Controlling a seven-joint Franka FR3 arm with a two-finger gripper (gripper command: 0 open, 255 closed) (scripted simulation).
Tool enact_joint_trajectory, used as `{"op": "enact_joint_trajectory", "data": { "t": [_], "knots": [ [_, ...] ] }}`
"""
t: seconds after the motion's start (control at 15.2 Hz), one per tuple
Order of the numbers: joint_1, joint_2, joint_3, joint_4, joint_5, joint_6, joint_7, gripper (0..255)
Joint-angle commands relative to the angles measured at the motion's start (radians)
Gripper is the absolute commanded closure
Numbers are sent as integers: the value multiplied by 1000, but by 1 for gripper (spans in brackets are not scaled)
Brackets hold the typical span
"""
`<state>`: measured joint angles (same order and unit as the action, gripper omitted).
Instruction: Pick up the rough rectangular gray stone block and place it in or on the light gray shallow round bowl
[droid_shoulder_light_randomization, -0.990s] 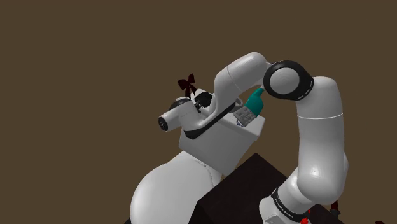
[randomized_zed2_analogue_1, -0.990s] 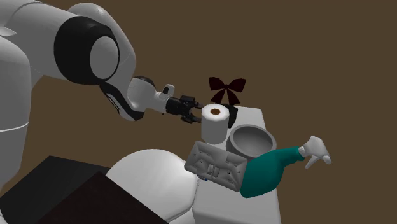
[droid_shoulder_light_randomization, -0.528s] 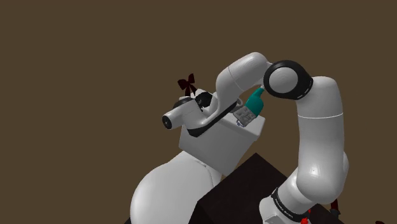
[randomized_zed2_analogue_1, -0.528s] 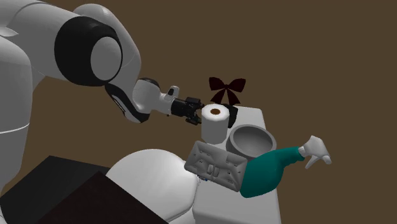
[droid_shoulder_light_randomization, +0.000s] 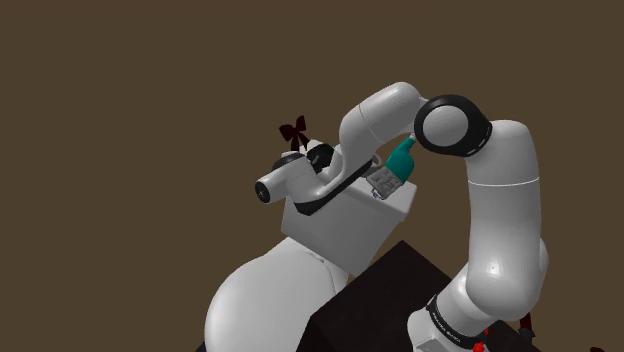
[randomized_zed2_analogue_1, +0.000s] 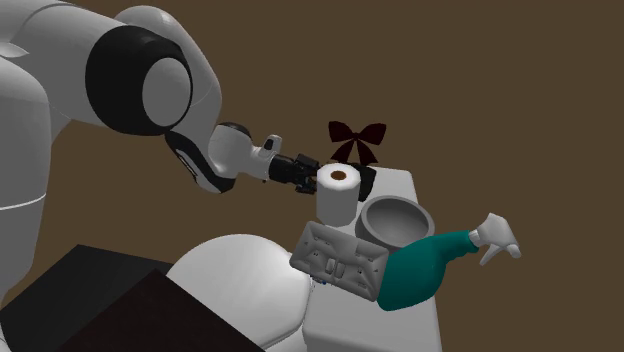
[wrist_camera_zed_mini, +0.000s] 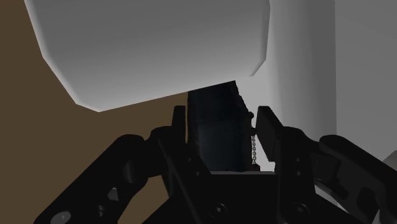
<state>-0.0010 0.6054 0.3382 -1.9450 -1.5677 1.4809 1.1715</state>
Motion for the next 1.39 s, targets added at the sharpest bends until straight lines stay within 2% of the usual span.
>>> {"op": "enact_joint_trajectory", "data": {
  "t": [0.0, 0.33, 1.32],
  "knots": [
    [-1, 1, -1, 0, 0, 0, 0, 255],
    [-1, 0, 0, -1, 0, 0, 0, 255],
    [-22, -164, 23, -39, 35, 11, -119, 255]
  ]
}}
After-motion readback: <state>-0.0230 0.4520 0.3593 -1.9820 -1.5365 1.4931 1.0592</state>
